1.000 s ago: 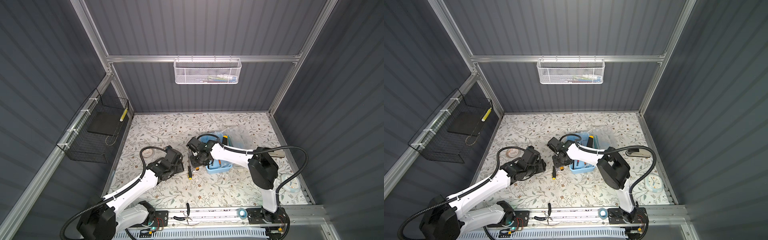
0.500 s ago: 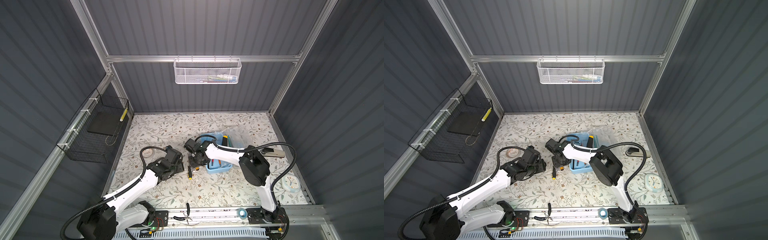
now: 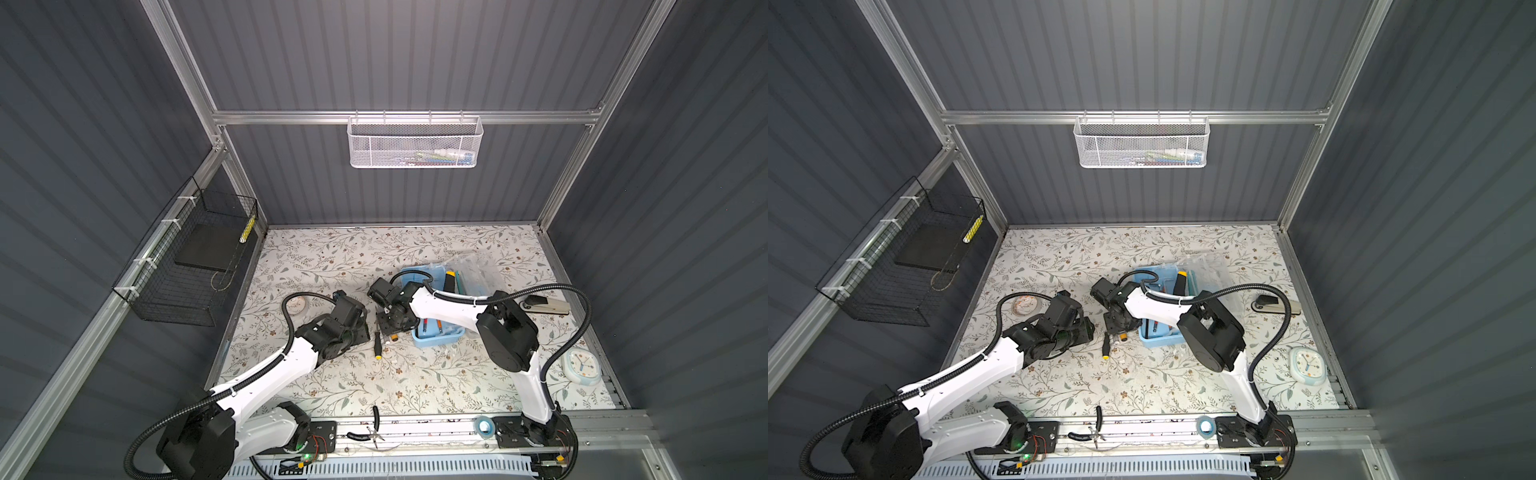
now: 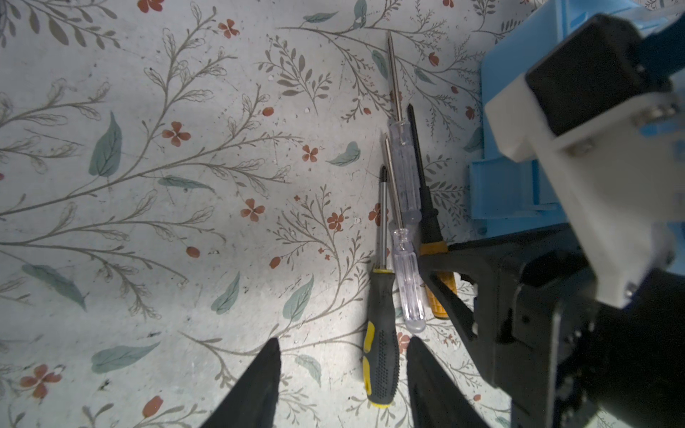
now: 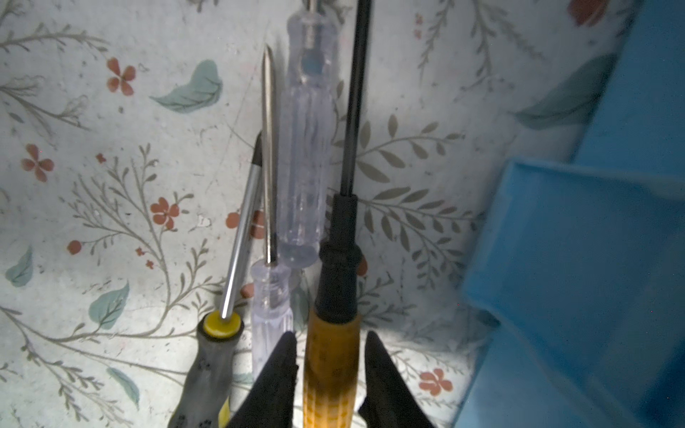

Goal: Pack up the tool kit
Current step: 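Reach the right gripper across and grasp the yellow-handled screwdriver, then lift and carry the yellow-handled screwdriver with the right gripper over the box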

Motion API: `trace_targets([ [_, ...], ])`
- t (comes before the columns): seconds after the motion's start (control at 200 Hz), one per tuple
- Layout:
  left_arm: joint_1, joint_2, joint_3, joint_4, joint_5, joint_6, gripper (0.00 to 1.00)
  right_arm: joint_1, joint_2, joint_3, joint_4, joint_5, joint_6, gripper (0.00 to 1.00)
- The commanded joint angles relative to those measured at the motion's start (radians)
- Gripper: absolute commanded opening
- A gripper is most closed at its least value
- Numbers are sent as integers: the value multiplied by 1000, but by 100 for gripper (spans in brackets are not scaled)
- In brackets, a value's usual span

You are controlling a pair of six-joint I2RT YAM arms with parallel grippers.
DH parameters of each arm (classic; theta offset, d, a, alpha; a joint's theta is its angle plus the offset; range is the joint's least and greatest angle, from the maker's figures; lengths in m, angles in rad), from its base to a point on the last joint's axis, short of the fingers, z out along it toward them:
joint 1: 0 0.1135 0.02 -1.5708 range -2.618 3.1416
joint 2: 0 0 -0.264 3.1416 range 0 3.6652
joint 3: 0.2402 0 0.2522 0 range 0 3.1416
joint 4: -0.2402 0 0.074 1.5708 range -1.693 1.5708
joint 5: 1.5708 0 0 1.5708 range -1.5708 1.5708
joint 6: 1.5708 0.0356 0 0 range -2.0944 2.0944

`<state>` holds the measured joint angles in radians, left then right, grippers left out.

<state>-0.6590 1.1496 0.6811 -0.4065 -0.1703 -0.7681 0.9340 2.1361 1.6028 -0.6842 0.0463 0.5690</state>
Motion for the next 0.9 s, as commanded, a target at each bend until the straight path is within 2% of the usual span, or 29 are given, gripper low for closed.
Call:
trace_targets([
  [0.0, 3, 10, -11, 9, 17, 1, 56, 2, 30, 1, -18, 14, 11, 33],
  [0.37, 2, 21, -23, 40, 26, -2, 56, -8, 63, 34, -34, 25, -1, 31],
  [0.705, 3, 29, -30, 63, 29, -7, 56, -8, 46, 38, -43, 37, -14, 25],
  [0.825, 2, 29, -25, 63, 27, -7, 56, -8, 34, 43, -47, 30, -20, 20],
  [0.895, 3, 30, -24, 64, 21, -6, 56, -8, 17, 42, -45, 28, -25, 12],
])
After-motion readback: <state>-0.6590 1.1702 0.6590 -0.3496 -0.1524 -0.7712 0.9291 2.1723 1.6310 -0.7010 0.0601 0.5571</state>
